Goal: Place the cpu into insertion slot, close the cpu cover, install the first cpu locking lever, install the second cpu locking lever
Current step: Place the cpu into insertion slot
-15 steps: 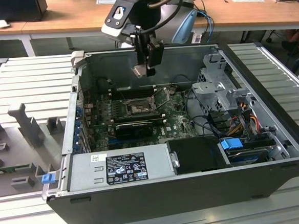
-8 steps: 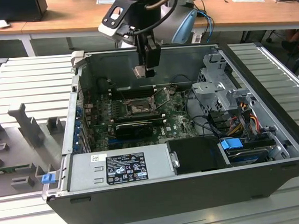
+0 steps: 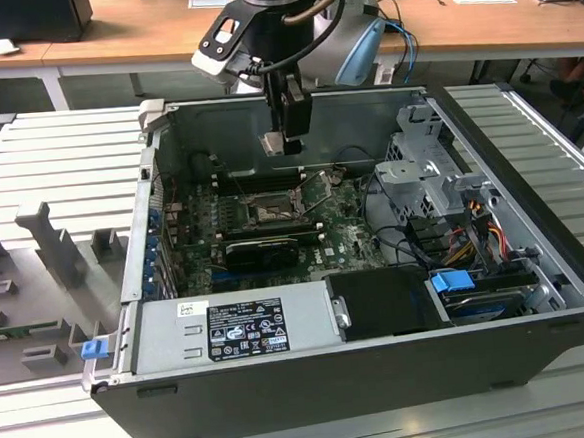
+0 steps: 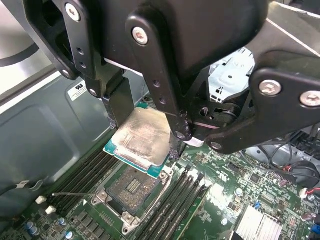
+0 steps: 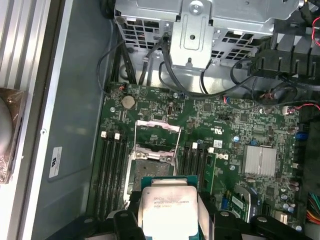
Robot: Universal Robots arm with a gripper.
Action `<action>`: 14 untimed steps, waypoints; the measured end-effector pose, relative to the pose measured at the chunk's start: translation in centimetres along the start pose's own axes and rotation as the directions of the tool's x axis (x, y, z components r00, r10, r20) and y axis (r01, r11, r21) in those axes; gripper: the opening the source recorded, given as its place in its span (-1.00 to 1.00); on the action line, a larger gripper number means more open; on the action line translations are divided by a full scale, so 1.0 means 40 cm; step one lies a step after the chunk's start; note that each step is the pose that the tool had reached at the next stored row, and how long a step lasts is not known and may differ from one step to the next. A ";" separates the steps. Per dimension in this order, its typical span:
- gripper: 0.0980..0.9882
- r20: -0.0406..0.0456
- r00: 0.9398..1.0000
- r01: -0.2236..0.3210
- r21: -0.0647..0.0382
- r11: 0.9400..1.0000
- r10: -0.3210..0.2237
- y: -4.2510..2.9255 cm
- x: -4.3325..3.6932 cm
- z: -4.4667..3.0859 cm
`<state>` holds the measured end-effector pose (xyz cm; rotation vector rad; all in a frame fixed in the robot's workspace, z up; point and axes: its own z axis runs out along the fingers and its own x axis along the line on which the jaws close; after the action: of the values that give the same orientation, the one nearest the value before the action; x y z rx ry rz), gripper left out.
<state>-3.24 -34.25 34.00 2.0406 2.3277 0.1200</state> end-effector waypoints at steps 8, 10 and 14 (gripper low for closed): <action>-0.03 0.000 1.000 -0.002 0.000 1.000 0.002 -0.001 0.000 0.008; -0.03 0.000 1.000 -0.004 0.000 1.000 0.004 -0.001 0.000 0.010; -0.03 0.003 1.000 -0.030 -0.001 1.000 0.030 -0.002 0.000 0.019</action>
<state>-3.24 -34.25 33.24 2.0744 2.2961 0.1187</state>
